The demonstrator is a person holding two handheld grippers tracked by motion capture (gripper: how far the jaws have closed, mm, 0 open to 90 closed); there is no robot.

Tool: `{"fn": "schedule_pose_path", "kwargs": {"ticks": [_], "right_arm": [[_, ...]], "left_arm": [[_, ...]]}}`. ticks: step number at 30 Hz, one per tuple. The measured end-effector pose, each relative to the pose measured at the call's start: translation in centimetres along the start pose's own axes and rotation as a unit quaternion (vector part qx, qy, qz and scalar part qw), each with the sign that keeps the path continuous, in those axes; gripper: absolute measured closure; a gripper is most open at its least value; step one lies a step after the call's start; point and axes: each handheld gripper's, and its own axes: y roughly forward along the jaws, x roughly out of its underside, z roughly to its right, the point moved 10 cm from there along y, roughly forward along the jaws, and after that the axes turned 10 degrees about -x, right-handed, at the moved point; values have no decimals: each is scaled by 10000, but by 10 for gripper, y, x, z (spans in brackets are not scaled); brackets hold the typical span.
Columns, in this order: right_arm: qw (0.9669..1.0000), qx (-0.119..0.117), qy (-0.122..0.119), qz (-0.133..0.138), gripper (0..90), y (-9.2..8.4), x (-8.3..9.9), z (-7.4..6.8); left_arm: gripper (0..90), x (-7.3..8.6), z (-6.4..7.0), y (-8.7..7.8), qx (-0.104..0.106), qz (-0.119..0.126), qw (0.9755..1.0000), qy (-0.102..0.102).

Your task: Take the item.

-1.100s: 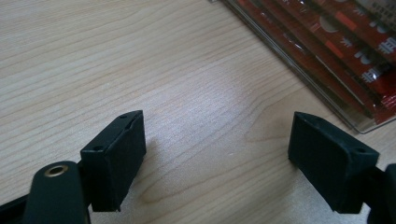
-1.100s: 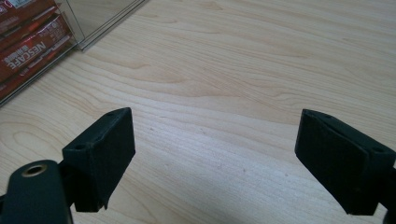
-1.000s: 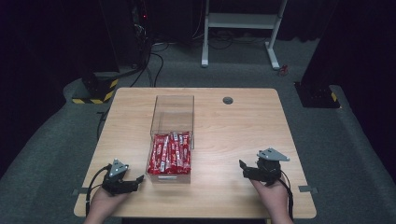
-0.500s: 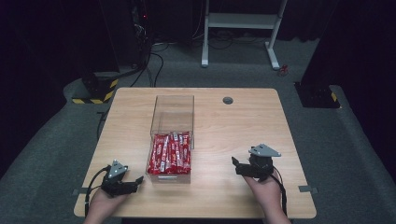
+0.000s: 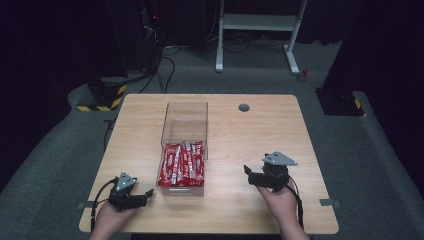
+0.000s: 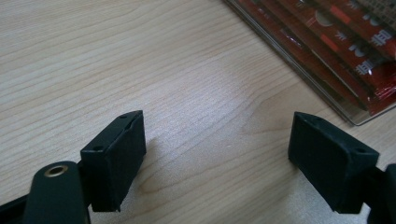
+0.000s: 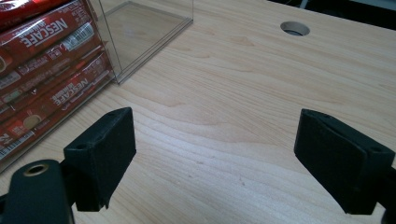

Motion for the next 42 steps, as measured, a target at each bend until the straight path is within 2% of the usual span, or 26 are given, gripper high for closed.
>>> {"fn": "schedule_pose_path", "kwargs": {"ticks": [15,42], "right_arm": [[9999,-88,-66,121,127,2,-13,-9],[9987,-379,-262,217,127,22,-34,-44]], "left_arm": [[193,0,0,0,14,-5,10000,11],[193,1,0,-1,23,-10,10000,24]]}}
